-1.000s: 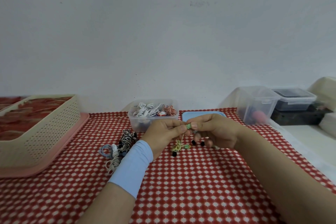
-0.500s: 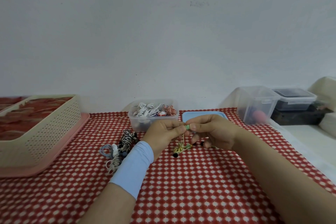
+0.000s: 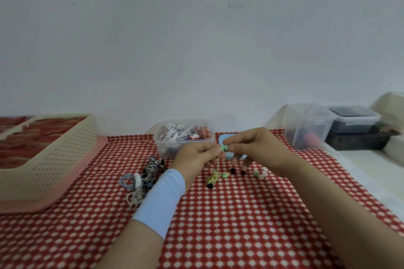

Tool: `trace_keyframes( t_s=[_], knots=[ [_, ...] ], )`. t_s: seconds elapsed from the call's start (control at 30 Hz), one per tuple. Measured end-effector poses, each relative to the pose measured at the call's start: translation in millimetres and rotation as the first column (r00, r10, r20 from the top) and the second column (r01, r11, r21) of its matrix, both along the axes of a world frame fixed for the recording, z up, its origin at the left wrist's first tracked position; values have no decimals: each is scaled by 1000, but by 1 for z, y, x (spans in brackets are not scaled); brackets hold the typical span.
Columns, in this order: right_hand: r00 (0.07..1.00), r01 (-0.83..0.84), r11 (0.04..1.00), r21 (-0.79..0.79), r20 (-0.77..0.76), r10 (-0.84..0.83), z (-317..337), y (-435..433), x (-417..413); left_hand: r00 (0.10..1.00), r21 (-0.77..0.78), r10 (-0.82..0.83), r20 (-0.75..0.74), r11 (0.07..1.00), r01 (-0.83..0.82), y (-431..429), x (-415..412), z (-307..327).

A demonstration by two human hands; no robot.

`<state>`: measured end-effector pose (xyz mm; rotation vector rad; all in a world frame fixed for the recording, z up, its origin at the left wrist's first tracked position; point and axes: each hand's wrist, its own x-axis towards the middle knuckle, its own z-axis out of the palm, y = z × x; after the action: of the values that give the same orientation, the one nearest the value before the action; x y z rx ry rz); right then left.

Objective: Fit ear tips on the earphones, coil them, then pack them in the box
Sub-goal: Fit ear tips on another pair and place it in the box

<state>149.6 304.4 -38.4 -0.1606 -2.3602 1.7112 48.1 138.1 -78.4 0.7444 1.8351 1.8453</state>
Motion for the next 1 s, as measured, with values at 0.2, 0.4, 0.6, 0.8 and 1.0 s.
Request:
trace_keyframes(
  t_s=[0.2,0.4,0.6,0.8,1.0],
  knots=[
    [998,-29,1000,-12,47,30,2,2,3,999,4,-53,10,999,53,-1,-1,0],
    [993,-59,994,-88,96,68,3,3,4,996,19,-92,7,996,92,-4,-1,1],
    [974,-97,977,-190,185,133,3,4,3,993,5,-109,-33,994,109,-5,1,2],
    [960,-80,965,-249,242,142,2,5,1,992,-32,-87,-93,996,84,-3,3,3],
    [933,-39,969,-245,338,123,1,4,1,983,-106,-95,-158,991,79,-5,3,4]
  ],
)
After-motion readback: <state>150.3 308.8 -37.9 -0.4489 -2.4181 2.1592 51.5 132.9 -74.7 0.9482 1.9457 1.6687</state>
